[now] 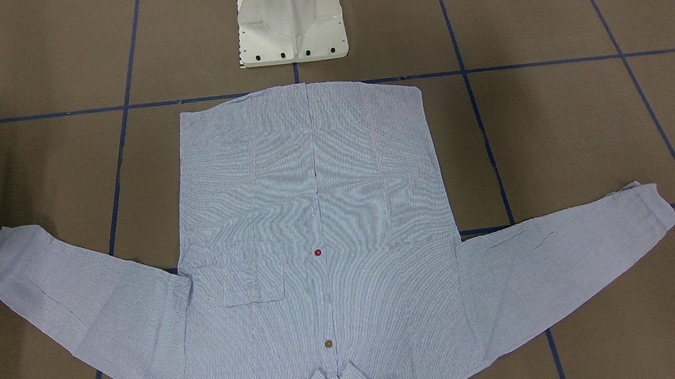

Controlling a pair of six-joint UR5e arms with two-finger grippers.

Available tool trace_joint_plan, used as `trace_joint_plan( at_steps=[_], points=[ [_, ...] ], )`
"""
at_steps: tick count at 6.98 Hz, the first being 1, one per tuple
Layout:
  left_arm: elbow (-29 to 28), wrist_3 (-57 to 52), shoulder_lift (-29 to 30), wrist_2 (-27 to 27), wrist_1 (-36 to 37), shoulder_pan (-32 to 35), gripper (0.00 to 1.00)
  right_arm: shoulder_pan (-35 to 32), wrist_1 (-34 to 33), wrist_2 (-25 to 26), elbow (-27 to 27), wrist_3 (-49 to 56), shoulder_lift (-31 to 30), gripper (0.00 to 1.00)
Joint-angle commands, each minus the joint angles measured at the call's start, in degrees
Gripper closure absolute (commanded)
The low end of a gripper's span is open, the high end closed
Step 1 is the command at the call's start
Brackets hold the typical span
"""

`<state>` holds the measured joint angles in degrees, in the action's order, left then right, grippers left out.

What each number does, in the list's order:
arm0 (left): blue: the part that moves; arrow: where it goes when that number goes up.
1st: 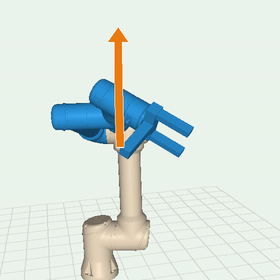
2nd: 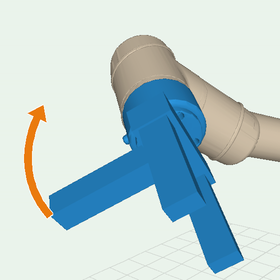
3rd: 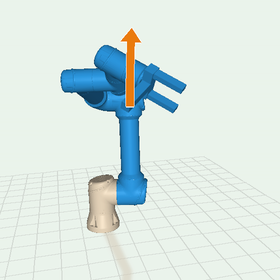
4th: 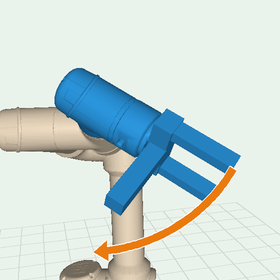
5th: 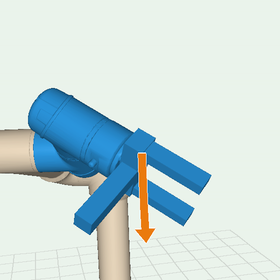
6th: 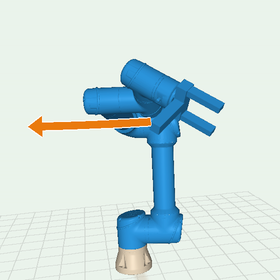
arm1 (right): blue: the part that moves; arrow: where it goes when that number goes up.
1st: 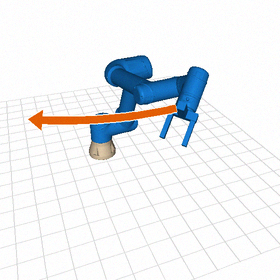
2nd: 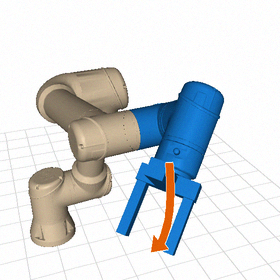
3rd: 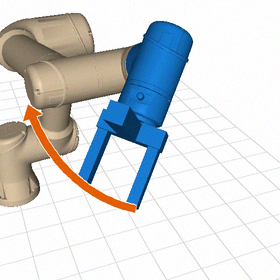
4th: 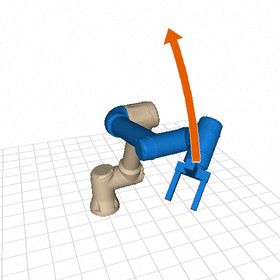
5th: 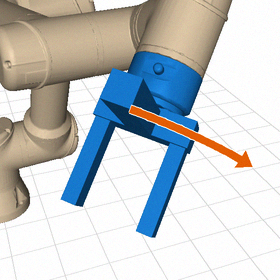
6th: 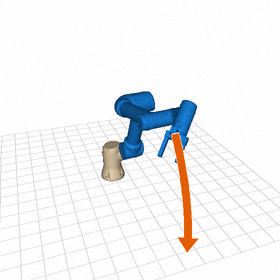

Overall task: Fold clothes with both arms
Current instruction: 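Lift the cuff with the right gripper and carry it toward the collar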

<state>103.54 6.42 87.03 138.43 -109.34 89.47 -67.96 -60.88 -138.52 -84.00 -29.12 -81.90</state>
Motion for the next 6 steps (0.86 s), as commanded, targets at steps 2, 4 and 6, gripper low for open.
trace_joint_plan(
  at_steps=[2, 4, 6],
  points=[
    [-0.09, 0.00, -0.01, 0.00, 0.00, 0.00, 0.00, -7.34, 0.06, -17.06, -4.59, -0.32, 5.76, 1.00],
    [-0.09, 0.00, -0.28, 0.00, 0.09, 0.00, 0.00, -8.76, 0.15, -23.17, -4.42, -2.33, 11.55, 1.00],
    [-0.09, 0.00, -0.63, 0.00, 0.09, 0.00, 0.00, -8.24, -0.03, -25.12, -3.72, -7.95, 20.59, 1.00]
  ],
)
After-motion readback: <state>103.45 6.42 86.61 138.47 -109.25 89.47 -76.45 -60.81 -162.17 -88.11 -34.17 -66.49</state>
